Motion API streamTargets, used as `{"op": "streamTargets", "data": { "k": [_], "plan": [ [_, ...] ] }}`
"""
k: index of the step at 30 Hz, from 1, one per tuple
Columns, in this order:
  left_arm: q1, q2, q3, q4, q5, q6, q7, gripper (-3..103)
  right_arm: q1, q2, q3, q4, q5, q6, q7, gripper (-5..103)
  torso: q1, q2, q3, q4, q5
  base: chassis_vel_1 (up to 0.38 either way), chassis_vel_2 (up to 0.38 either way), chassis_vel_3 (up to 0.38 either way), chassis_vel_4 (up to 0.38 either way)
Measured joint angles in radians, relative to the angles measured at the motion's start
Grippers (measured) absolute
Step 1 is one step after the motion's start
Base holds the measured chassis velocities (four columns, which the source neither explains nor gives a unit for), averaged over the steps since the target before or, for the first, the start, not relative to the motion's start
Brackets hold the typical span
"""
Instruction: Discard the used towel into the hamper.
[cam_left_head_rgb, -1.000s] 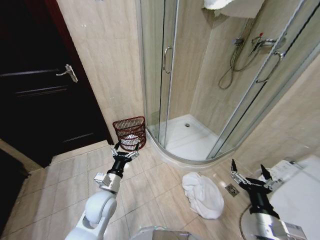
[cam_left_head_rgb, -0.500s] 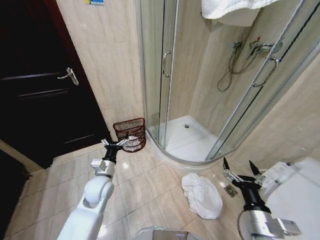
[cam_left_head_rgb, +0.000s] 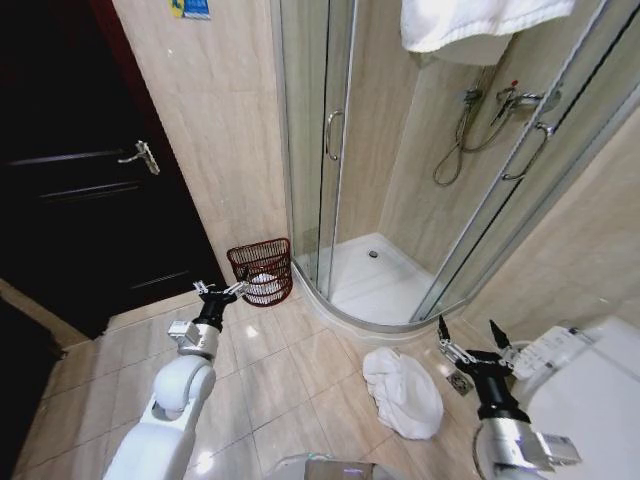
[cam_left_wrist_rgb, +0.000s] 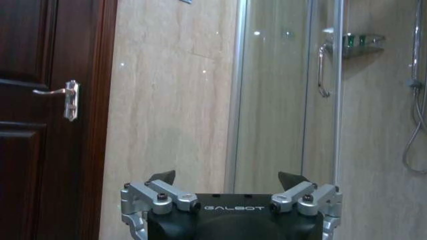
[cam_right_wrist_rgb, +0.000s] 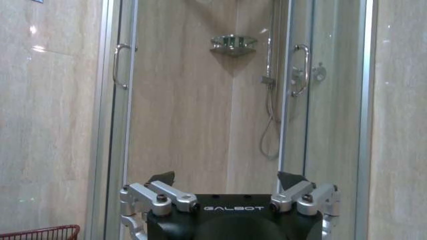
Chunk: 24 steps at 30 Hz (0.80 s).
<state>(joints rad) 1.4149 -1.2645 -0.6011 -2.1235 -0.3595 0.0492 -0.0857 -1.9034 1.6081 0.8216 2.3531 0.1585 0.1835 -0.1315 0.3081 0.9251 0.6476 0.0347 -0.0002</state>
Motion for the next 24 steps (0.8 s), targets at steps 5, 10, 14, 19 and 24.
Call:
{"op": "streamTargets", "data": {
  "k": [5,10,14,19,24],
  "plan": [
    [0.006,0.002,0.004,0.009,0.003,-0.028,0.005,100,-0.001,0.000,-0.006,-0.027,-0.007,0.027,0.004,100,0.003,0.009,0.005,-0.0001,0.0001,0.000,0.000,0.000,0.000],
    [0.019,-0.003,-0.009,0.009,0.003,-0.048,0.008,100,0.000,0.000,-0.009,-0.048,-0.007,0.041,0.008,100,0.006,0.016,0.009,0.0000,0.0001,0.000,0.000,0.000,0.000],
    [0.032,-0.003,-0.031,-0.001,-0.015,-0.053,0.021,100,0.008,0.000,-0.005,-0.050,-0.005,0.035,0.008,100,0.010,0.025,0.014,0.0001,0.0001,0.000,0.000,0.000,0.000],
    [0.043,0.000,-0.051,0.000,-0.025,-0.056,0.016,100,0.016,0.000,-0.005,-0.043,-0.009,0.014,0.007,100,0.016,0.038,0.021,-0.0001,0.0000,0.000,0.000,0.000,0.000],
    [0.119,0.018,-0.086,-0.054,-0.038,-0.062,0.007,100,0.008,0.000,-0.006,-0.030,-0.004,0.003,0.001,100,0.023,0.053,0.029,0.0000,0.0001,0.000,0.000,0.000,0.000]
  ]
}}
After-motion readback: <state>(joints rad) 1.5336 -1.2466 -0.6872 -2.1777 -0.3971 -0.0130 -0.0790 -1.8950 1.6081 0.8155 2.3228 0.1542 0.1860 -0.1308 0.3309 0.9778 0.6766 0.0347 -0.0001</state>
